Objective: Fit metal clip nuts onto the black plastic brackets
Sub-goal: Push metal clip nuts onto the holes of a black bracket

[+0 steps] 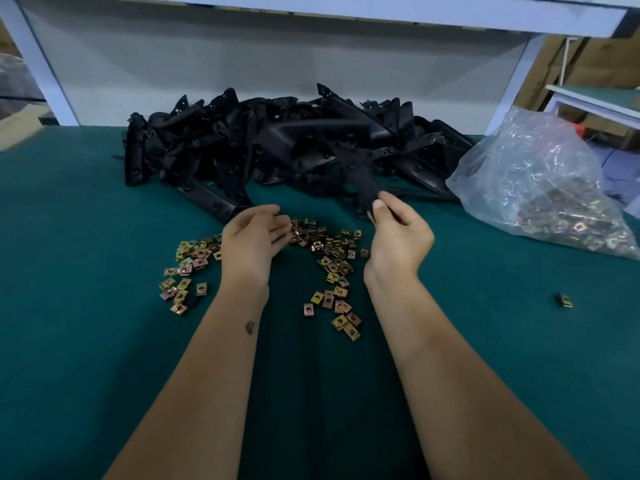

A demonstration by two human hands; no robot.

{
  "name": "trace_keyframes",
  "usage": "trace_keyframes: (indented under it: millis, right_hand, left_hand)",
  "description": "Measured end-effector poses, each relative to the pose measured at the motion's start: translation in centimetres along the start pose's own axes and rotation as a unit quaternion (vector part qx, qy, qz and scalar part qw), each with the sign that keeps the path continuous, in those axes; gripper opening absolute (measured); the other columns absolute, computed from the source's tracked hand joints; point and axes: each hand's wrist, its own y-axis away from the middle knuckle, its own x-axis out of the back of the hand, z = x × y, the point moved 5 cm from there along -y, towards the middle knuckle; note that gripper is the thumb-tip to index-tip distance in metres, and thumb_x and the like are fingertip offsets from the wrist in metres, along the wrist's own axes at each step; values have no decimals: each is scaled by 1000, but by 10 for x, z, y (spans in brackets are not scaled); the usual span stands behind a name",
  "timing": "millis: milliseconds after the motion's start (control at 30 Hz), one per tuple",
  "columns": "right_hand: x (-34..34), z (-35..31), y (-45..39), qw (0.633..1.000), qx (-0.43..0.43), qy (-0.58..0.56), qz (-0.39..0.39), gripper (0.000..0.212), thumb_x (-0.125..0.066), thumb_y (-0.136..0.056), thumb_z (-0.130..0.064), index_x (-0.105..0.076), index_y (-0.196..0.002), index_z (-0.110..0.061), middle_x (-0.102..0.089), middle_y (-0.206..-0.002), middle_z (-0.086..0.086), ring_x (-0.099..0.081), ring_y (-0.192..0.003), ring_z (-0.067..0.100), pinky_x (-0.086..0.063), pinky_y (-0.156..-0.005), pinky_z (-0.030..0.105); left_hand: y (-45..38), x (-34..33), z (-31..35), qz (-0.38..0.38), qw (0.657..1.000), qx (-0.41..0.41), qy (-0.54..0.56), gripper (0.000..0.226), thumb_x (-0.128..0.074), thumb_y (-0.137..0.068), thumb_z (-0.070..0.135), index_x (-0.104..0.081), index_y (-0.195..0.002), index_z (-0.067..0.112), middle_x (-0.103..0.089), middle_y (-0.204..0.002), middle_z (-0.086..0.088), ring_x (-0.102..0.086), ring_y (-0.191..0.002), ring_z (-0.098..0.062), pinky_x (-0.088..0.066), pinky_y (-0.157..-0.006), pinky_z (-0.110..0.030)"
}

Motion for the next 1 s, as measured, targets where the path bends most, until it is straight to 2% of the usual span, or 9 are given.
trace_keyframes:
  millis: [133, 300, 433, 567, 667, 767, 833, 900, 1000]
  right_hand:
    - [1, 1, -4, 986, -100, -130, -19, 10, -64, -89, 7, -70, -89, -1, -71, -87, 7, -72, -68, 10, -56, -69, 17]
    - [-19, 6, 9, 969, -132, -154, -141, 15, -58, -91, 11, -68, -93, 1, -70, -87, 12, -71, -73, 18, -56, -68, 21]
    - [-29, 5, 17, 965, -42, -34, -258, 35, -58, -91, 11, -64, -110, -17, -66, -103, 7, -68, -91, 15, -57, -79, 27]
    - [-31, 2, 20, 946, 56, 168, -272, 35, -65, -88, 3, -66, -112, -22, -67, -107, -4, -65, -96, -4, -52, -83, 14]
    - [-35, -5, 27, 911, 167, 263, -272, 31, -65, -88, 1, -68, -110, -20, -65, -104, -6, -63, -94, 1, -48, -83, 12]
    - [-39, -13, 38, 851, 310, 327, -271, 26, -64, -84, 4, -69, -103, -13, -60, -98, -6, -59, -92, 7, -51, -81, 22]
    - [-40, -16, 42, 821, 356, 363, -260, 26, -63, -81, 6, -69, -100, -12, -61, -99, -2, -59, -95, 17, -52, -81, 37]
    - [-38, -21, 42, 804, 394, 389, -218, 25, -62, -80, 6, -68, -97, -12, -63, -98, 0, -58, -96, 22, -48, -85, 43]
    - [-28, -32, 36, 792, 433, 407, -140, 23, -60, -79, 5, -67, -92, -12, -64, -95, 0, -54, -93, 25, -38, -84, 35]
  left_hand:
    - [-1, -2, 0, -27, 999, 13, 40, 19, -51, -102, 11, -70, -101, 8, -76, -92, -11, -74, -90, -21, -60, -75, -27]
    - [3, -10, 0, -92, 994, 11, 54, 19, -52, -102, 22, -67, -111, 14, -75, -104, -9, -73, -96, -21, -60, -79, -30]
    - [6, -13, 6, -143, 987, 4, 79, 24, -49, -103, 33, -56, -125, 28, -73, -115, -4, -72, -102, -21, -60, -80, -34]
    - [8, -8, 11, -140, 988, -36, 52, 25, -55, -100, 30, -59, -123, 38, -73, -114, 2, -71, -102, -19, -59, -85, -36]
    - [9, -8, 11, -135, 989, -46, 46, 34, -60, -97, 21, -59, -126, 38, -73, -113, 3, -71, -99, -19, -58, -87, -36]
    - [9, -11, 10, -135, 989, -50, 44, 34, -59, -98, 24, -58, -131, 33, -73, -115, 3, -71, -101, -17, -57, -83, -33]
    - [8, -10, 12, -136, 988, -42, 53, 36, -47, -102, 41, -56, -135, 28, -70, -123, 2, -70, -105, -15, -57, -78, -31]
    - [6, -8, 12, -159, 981, -5, 111, 57, -27, -102, 58, -65, -125, 23, -69, -124, 1, -69, -106, -17, -58, -73, -33]
    - [7, -8, 8, -236, 956, 79, 157, 85, -13, -96, 71, -77, -91, 15, -73, -111, -7, -71, -102, -32, -60, -64, -33]
